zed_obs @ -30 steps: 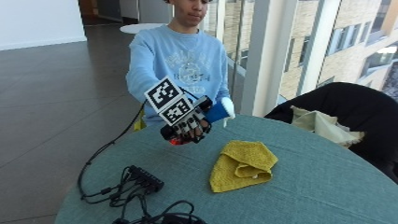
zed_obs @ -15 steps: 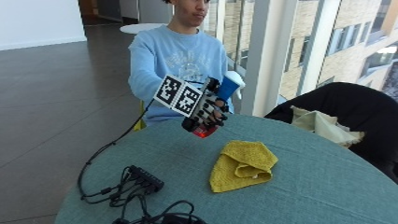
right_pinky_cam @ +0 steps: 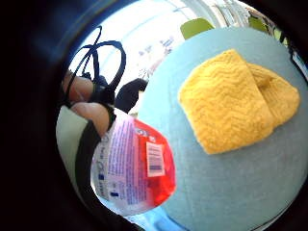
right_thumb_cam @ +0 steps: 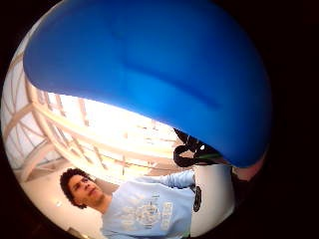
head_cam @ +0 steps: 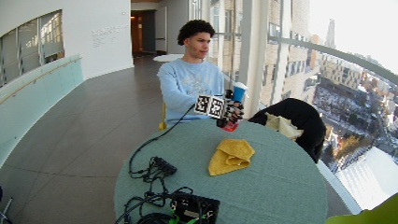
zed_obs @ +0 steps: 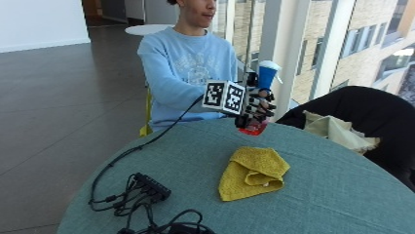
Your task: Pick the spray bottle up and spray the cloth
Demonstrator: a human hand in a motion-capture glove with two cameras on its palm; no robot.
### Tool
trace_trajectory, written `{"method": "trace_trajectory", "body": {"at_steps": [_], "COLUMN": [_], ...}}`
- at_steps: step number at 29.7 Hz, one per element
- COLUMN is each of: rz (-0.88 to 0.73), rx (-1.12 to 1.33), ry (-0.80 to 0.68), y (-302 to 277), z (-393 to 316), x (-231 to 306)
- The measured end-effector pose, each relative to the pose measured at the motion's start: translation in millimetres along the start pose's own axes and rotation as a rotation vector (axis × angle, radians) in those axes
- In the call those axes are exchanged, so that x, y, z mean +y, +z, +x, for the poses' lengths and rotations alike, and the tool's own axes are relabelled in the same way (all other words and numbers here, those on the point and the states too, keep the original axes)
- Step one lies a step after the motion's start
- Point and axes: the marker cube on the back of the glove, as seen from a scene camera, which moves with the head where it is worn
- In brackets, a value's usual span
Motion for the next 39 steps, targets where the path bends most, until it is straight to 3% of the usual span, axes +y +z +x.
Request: {"method": "trace_trajectory", "body": {"at_steps": [18,39], "rz": [0.052,0.048], "rx": [-0.025,-0.044], "ry": [-0.168,-0.163], "y": [103.1,119.4], "z": [-12.8,-0.6], "x": [-14.6,-15.0]}}
